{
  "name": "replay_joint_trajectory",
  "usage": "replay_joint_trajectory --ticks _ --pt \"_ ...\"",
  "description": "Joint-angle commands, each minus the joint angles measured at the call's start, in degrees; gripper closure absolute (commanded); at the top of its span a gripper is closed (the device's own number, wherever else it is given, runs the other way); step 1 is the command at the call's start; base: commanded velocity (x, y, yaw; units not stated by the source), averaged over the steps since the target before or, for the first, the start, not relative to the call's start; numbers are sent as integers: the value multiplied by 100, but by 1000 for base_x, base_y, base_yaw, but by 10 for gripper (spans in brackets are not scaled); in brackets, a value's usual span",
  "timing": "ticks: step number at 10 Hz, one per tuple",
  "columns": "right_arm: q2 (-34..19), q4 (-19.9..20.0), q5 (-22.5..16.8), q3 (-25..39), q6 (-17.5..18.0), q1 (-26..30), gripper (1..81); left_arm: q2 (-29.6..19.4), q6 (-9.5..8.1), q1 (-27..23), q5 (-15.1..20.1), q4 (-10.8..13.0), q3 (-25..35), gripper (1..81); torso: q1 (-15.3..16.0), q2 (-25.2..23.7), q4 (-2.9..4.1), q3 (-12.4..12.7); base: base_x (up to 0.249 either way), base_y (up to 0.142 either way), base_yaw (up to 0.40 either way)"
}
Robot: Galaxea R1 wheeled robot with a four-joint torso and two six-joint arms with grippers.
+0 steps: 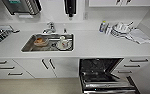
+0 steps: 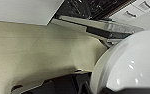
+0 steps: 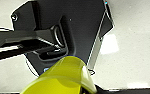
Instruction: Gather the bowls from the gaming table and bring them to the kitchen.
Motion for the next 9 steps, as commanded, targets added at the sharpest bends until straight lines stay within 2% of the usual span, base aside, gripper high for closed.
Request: replay_joint_trajectory --ticks 1,2,3,6,7,9 --pt "-108 -52 -201 53 4 -34 811 424 -29 -1235 1044 -410 139 811 0 0 0 0 0 0 0" --pt "-116 -61 -192 71 4 -33 811 655 -47 -1482 1195 -419 6 811 2 0 0 0 0 0 0" --pt "-81 -52 -192 44 4 -42 811 1030 -143 -1719 1414 -419 -204 811 2 2 0 0 0 0 0" --pt "33 -52 -192 27 4 -42 811 1806 -285 -2202 1617 -402 -689 811 5 5 0 -7 0 0 0" --pt "60 -52 -192 35 -5 -34 811 2093 -293 -2353 1809 -419 -880 811 5 5 0 -7 0 0 0" --pt "86 -61 -183 71 -4 -33 811 2525 -363 -2590 1899 -411 -1189 811 7 7 0 -11 0 0 0"
